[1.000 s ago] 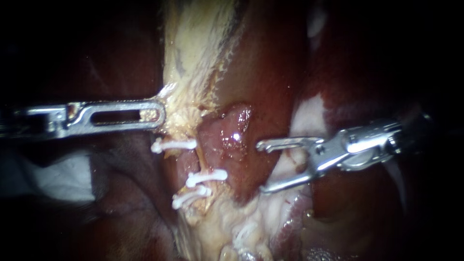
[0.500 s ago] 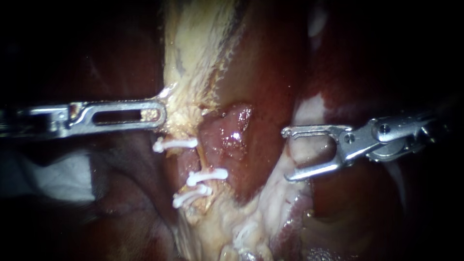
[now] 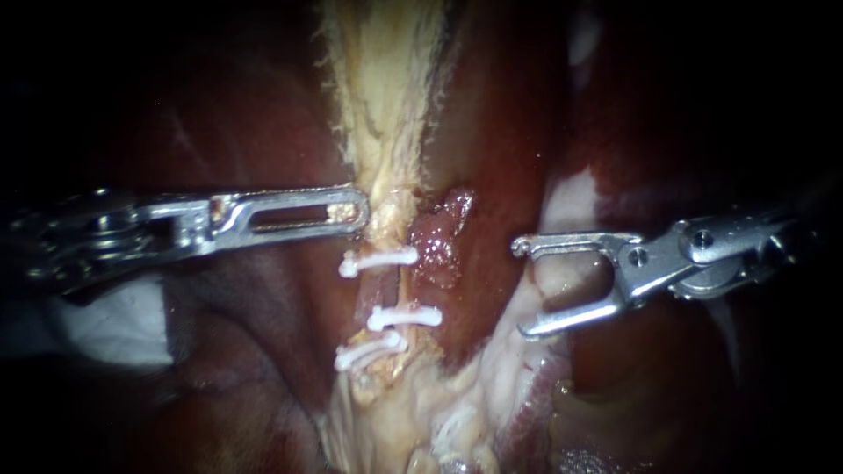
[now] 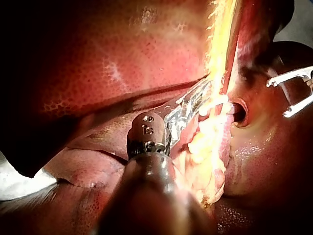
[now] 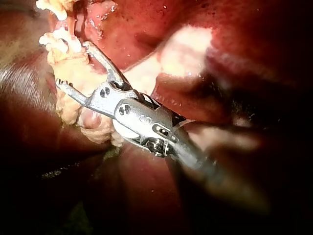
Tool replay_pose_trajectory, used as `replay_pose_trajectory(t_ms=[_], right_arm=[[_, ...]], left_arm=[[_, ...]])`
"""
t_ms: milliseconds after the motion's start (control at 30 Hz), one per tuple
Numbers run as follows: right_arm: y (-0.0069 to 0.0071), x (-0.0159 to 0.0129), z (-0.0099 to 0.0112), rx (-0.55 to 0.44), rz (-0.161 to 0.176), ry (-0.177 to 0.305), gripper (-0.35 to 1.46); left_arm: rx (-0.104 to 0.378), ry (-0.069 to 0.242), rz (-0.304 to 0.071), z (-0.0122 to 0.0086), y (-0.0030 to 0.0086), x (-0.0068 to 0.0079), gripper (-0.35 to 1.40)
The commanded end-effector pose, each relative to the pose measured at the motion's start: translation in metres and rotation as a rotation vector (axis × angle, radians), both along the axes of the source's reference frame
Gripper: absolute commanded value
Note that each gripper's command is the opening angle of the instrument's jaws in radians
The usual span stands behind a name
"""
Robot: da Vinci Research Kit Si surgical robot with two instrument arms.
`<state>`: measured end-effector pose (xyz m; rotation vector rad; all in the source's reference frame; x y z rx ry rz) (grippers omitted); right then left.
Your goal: Going back first clip right tube
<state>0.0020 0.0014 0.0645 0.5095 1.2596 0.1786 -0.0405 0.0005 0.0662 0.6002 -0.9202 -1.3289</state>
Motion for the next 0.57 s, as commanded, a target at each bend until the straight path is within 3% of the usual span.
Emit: replay_pose_trajectory(t_ms=[33,567], right_arm=[[0.0000,0.0001,-0.0001,-0.002,0.000,0.001,0.60],[0.0006,0.0000,-0.0010,-0.001,0.002,0.005,0.60]], left_arm=[[0.001,0.000,0.003,0.0001,-0.0002,0.0000,-0.35],[0.001,0.000,0.003,0.0000,-0.0003,-0.0001,-0.35]])
